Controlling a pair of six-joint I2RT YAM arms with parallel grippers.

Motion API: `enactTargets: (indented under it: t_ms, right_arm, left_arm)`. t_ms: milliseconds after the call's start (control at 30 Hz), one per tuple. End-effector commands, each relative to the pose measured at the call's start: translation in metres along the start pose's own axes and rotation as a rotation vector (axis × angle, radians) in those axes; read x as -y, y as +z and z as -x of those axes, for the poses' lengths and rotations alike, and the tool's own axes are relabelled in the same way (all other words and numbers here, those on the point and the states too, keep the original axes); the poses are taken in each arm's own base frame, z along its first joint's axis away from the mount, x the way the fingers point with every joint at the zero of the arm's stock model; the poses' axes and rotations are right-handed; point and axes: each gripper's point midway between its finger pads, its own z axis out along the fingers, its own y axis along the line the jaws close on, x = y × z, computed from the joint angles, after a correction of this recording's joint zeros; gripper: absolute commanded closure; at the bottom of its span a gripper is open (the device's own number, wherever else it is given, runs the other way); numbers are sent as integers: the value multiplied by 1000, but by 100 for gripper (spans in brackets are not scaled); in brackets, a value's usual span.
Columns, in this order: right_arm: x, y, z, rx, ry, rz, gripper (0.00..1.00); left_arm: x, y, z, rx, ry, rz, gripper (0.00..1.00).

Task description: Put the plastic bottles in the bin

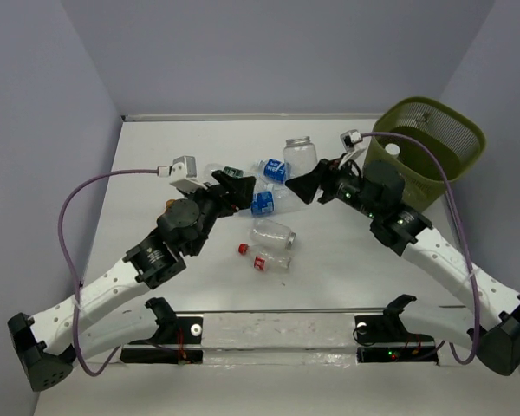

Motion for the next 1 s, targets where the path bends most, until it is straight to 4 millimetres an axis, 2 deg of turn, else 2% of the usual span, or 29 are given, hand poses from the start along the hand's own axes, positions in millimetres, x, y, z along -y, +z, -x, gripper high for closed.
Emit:
enactTargets:
  t_ms: [0,33,67,100,167,200,233,333,367,400,433,467,500,533,567,633,733,833,900,967]
  right_arm:
    - [31,-48,123,320,-204,-340,58]
    - [56,-66,140,373,-247,-504,59]
    - [69,-78,154,409,-267,-596,60]
    - [88,-97,173,449,-283,-708,60]
    - [118,-125,192,486,-313,-902,60]
    - [134,-129,195,480,-316,-970,60]
    - [151,-146,206,500,-315,-1053,60]
    - [189,-157,206,468,-294,-1174,60]
    - [204,-169,210,473,-270,-1215,58]
    - [214,-171,208,461,-251,-1233,53]
    - [226,-171,203,436,-232,-1250,30]
    - [230,-173,200,426,-227,-1263,16]
    - [233,-175,198,416,-222,-1281,1]
    - [231,-177,198,423,-218,-1284,0]
    - [226,-178,200,439,-214,-1265,0]
    - [219,-174,203,440,-220,-1224,0]
    - [200,-148,198,409,-200,-1033,0]
    - [193,-139,192,388,-172,-968,1]
    - [167,-115,183,360,-149,-781,2]
    - [120,-79,164,330,-118,-524,3]
  left_arm:
    - [-76,-30,11,61,130,291,1]
    - [-81,-38,24,89,144,328,1]
    - [-88,-43,27,83,163,363,1]
    - [-106,-52,23,48,227,447,1]
    - [-114,-60,29,44,236,509,1]
    - [-123,-65,26,20,270,546,1]
    - [-128,-65,24,11,292,569,1]
    - [-139,-62,21,-35,349,614,1]
    - [-138,-62,23,-50,355,613,1]
    - [-137,-60,22,-58,360,612,1]
    - [-138,-57,20,-73,370,611,1]
    - [-141,-55,18,-84,383,615,1]
    - [-146,-50,18,-100,393,625,1]
    - [-155,-49,21,-95,402,655,1]
    - [-161,-47,12,-137,401,651,1]
    - [-171,-39,11,-154,397,640,1]
    - [-198,-35,5,-190,339,661,1]
    - [-211,-33,5,-202,304,682,1]
    - [-228,-36,7,-197,282,731,1]
    - [-252,-43,5,-198,260,799,1]
